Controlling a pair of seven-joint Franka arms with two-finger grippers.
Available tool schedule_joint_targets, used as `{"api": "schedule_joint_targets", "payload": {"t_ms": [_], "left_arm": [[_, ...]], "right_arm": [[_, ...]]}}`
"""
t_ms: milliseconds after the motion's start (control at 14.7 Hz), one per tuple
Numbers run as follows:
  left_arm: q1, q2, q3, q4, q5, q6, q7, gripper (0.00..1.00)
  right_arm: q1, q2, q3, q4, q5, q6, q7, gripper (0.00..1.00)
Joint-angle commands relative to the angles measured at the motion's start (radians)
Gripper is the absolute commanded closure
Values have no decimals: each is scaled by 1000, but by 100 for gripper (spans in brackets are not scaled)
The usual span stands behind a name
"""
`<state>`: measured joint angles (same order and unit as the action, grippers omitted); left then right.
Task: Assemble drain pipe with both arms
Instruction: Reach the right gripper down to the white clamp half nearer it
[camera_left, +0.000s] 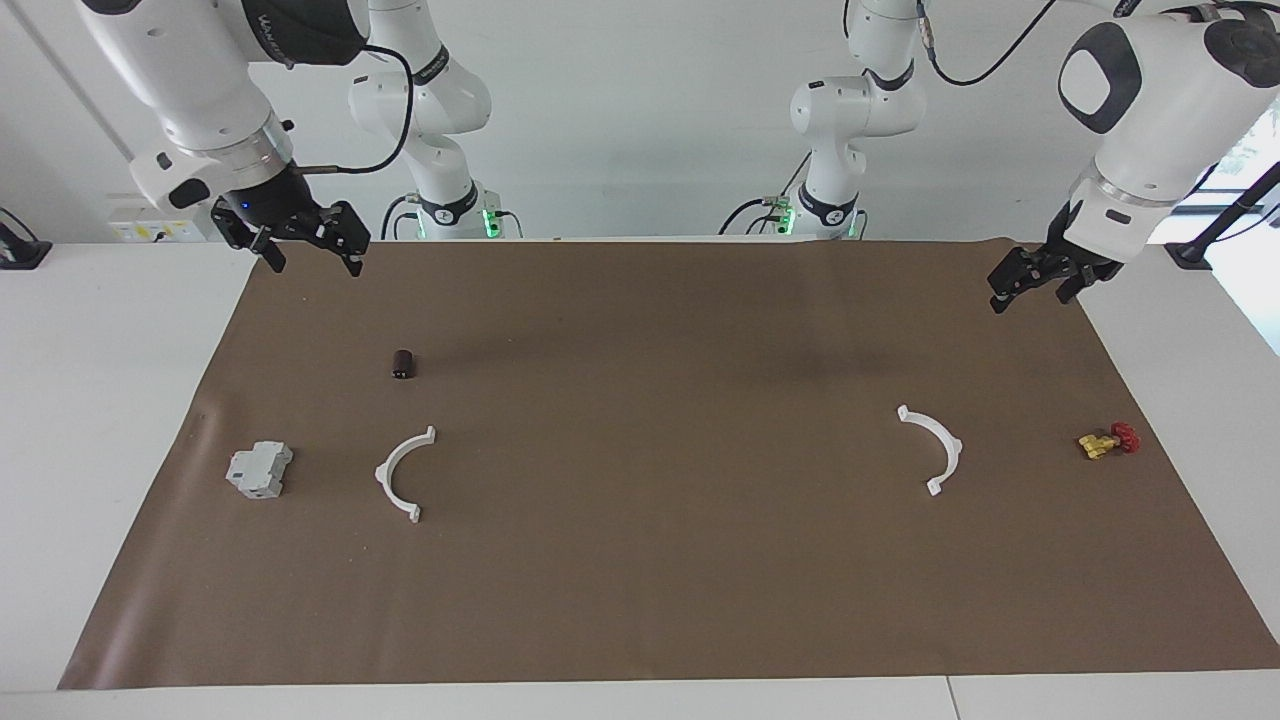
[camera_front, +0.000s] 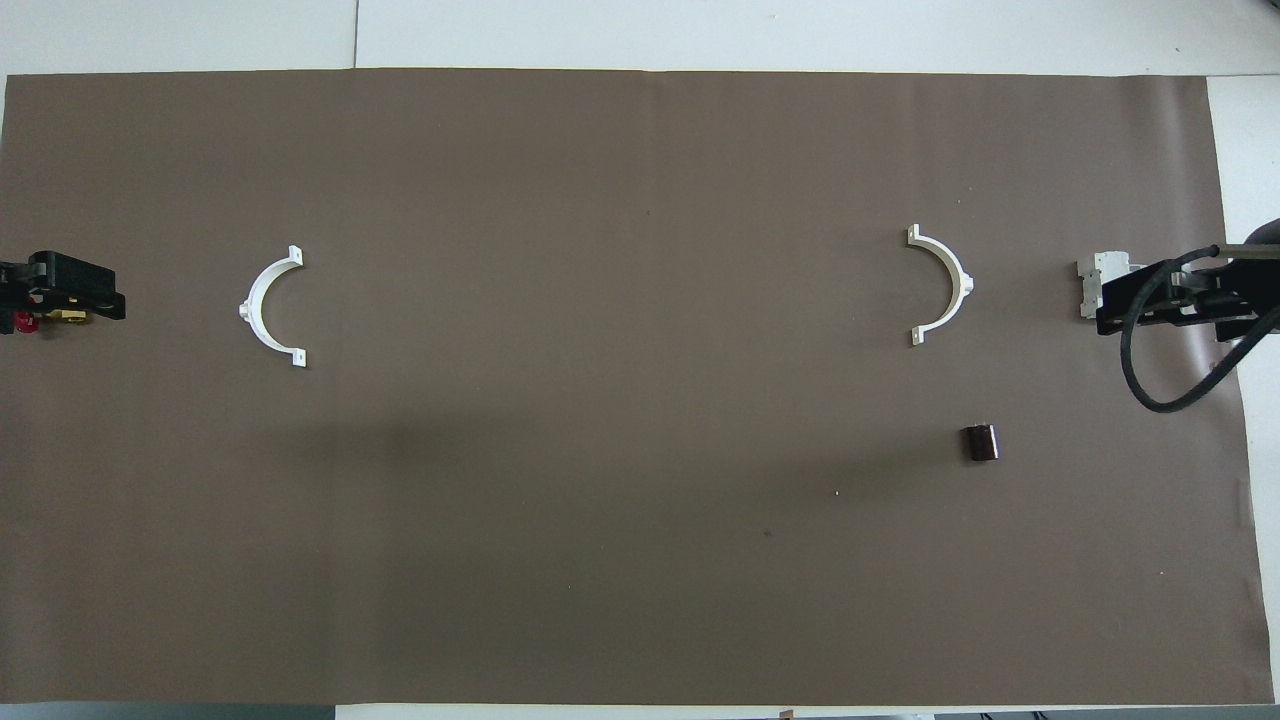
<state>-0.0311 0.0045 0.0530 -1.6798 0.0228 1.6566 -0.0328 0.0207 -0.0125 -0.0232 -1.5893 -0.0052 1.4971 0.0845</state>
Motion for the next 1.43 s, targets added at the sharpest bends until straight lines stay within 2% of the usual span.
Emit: {"api": "schedule_joint_targets", "payload": {"t_ms": [0,272,408,612,816,1019,1155,1359], "left_arm": [[3,-8,1,-15,3,22,14,0],[3,-8,1,-17,3,20,14,0],[3,-11,1,-21,3,22,14,0],[7,-11,1,-21,3,20,14,0],[2,-11,1,-20,3,20,10,0],[2,-11,1,-20,3,19,8,0],[0,-11,1,-20,3,19,8,0],[0,-11,1,-20,3,19,7,0]], "right_arm": [[-5,5,2,9,11,3,-26,0],[-4,3,3,-4,16,41,-22,0],[4,6,5,-43,14,119,-22,0],[2,104,6,-40,16,237,-40,0],[8,230,6,-69,22,426,-83,0],[-4,259,6,-196,25,601,-129,0],[-16,308,6,-224,33,650,-153,0],[-25,371,6,-222,34,693,-178,13]]}}
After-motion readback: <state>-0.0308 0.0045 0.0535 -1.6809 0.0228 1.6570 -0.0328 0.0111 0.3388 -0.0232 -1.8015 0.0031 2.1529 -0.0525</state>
